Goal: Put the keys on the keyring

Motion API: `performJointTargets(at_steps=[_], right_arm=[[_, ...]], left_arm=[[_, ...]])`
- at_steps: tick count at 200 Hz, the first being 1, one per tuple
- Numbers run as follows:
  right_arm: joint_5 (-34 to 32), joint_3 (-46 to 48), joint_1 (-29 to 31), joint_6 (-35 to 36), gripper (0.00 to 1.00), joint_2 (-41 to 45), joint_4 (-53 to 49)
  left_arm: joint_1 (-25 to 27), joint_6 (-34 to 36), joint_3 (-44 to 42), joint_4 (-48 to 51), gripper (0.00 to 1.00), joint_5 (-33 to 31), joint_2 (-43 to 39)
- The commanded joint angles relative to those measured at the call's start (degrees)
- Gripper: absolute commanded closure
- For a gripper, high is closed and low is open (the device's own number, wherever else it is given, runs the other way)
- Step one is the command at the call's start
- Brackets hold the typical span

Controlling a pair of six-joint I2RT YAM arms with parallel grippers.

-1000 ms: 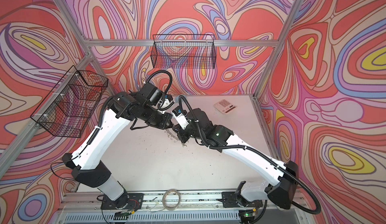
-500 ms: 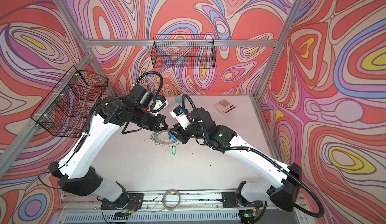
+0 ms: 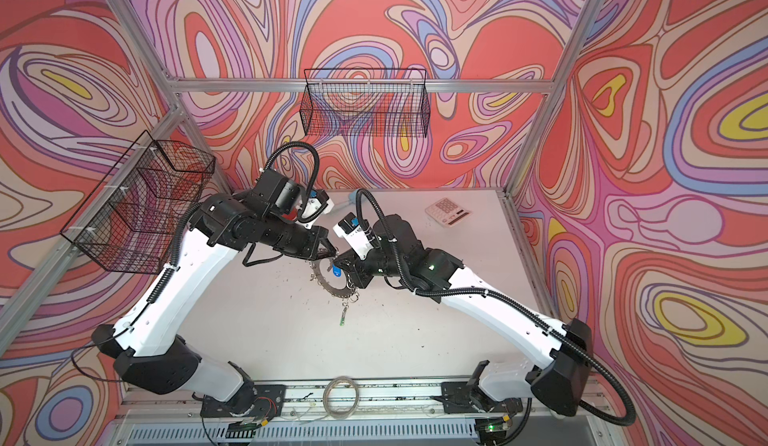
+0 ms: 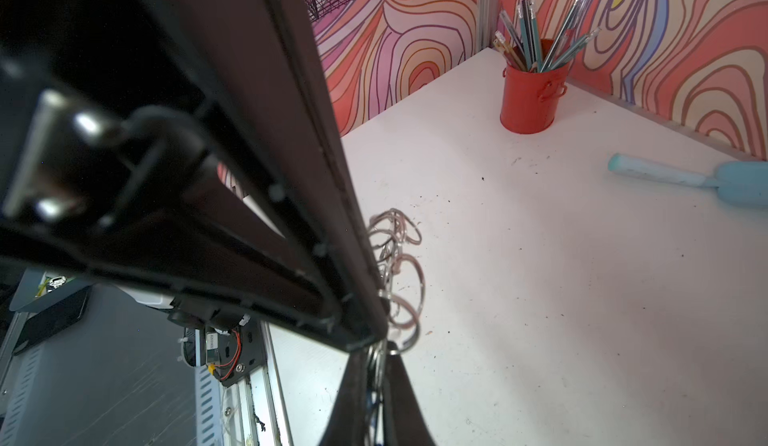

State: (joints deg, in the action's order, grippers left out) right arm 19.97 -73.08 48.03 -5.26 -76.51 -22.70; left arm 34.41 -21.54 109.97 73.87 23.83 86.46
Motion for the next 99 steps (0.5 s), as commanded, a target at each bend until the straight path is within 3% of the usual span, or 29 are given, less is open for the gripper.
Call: performJointTargets(at_steps=[1, 10, 36, 56, 99], right_arm=[[0.5, 1.8, -0.3, -0.9, 1.0, 1.3, 2.4], [1.0, 2.7, -1.0, -2.1, 1.0, 1.3, 3.9], [6.3, 6.2, -4.5, -8.2, 1.0, 0.7, 11.0], [10.4, 10.2, -7.5, -14.1, 1.0, 1.4, 18.4], [13.5, 16.8, -11.4, -24.5, 1.0, 1.4, 30.1]], left_arm=[[-1.8, -1.6, -2.4, -6.2, 1.0, 3.0, -3.0], [-2.5, -2.1, -3.7, -8.4, 0.99, 3.5, -3.6], [-4.9, -3.2, -8.9, -15.4, 0.7, 2.9, -6.6], [-8.5, -4.8, -14.2, -21.2, 0.56, 2.3, -9.9], [-13.5, -7.7, -25.0, -28.6, 0.51, -1.6, -16.6]])
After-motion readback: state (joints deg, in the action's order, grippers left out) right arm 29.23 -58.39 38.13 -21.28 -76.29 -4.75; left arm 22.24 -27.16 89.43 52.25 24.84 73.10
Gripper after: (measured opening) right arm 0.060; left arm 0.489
